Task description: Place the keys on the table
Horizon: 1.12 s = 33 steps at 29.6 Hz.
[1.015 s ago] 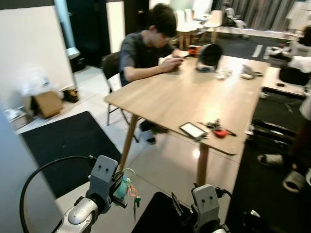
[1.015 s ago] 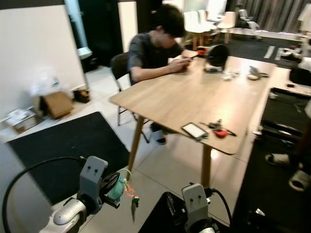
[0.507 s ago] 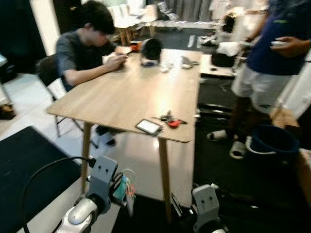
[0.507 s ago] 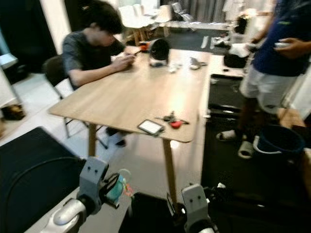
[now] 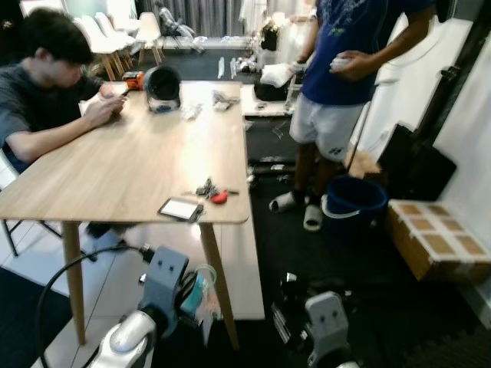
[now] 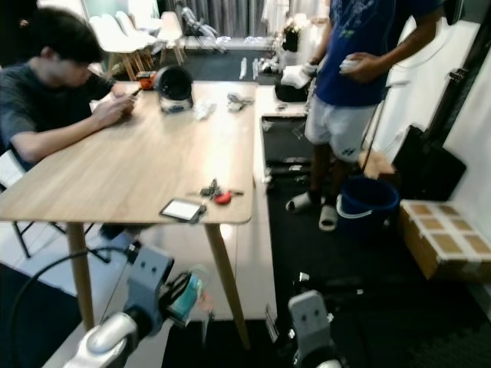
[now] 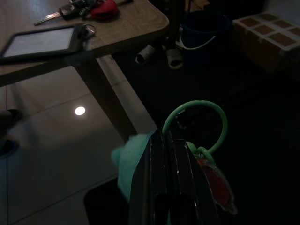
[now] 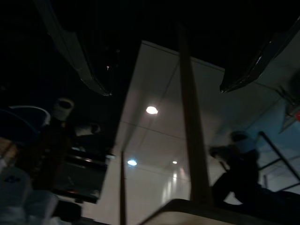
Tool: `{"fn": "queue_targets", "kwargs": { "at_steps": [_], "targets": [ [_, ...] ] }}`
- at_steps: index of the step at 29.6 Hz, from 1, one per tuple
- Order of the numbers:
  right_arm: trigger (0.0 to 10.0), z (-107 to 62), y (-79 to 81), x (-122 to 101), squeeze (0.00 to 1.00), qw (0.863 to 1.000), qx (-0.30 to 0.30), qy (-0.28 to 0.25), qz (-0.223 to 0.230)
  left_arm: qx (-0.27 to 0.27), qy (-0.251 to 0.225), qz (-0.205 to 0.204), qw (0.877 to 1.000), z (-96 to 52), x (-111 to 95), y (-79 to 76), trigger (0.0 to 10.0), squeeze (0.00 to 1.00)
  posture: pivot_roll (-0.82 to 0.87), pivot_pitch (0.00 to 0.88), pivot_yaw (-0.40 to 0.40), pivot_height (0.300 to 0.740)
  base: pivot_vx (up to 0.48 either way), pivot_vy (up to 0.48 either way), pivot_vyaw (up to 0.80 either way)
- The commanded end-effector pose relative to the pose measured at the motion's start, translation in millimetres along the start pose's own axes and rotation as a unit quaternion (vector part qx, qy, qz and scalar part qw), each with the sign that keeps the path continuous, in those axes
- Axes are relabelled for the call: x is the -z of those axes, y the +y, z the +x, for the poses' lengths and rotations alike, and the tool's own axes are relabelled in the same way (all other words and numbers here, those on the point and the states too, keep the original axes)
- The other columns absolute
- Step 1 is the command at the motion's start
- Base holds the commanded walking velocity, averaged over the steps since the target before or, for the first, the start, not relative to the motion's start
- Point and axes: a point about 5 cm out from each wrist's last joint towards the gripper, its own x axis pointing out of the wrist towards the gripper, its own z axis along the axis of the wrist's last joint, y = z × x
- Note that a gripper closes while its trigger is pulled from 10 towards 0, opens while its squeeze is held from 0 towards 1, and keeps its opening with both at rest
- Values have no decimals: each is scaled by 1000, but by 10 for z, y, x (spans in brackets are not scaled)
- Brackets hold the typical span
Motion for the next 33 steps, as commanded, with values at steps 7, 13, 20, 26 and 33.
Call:
{"fn": "queue_targets", "kwargs": {
  "at_steps": [7,13,20,26,33],
  "targets": [
    [10000,-13,49,36,0,1000,-10,7,-8,-2,5,-4,1000,-9,34,-11,10000,0,55,98,26,740,0,0,0],
    [10000,-10,54,33,0,1000,-12,6,-11,-2,5,-4,1000,-9,35,-9,10000,0,55,98,26,740,0,0,667],
    [10000,-13,56,33,0,1000,-11,4,-4,-2,3,-6,1000,-6,33,-7,10000,0,54,98,25,740,0,0,221],
    [10000,-15,62,29,0,1000,-11,3,-1,8,-7,-14,1000,-9,-5,-20,10000,0,55,99,27,740,0,0,0],
    [10000,-1,72,9,0,1000,-12,-3,-2,8,-14,-12,1000,-18,-41,6,10000,0,56,97,26,740,0,0,0]
  ]
}}
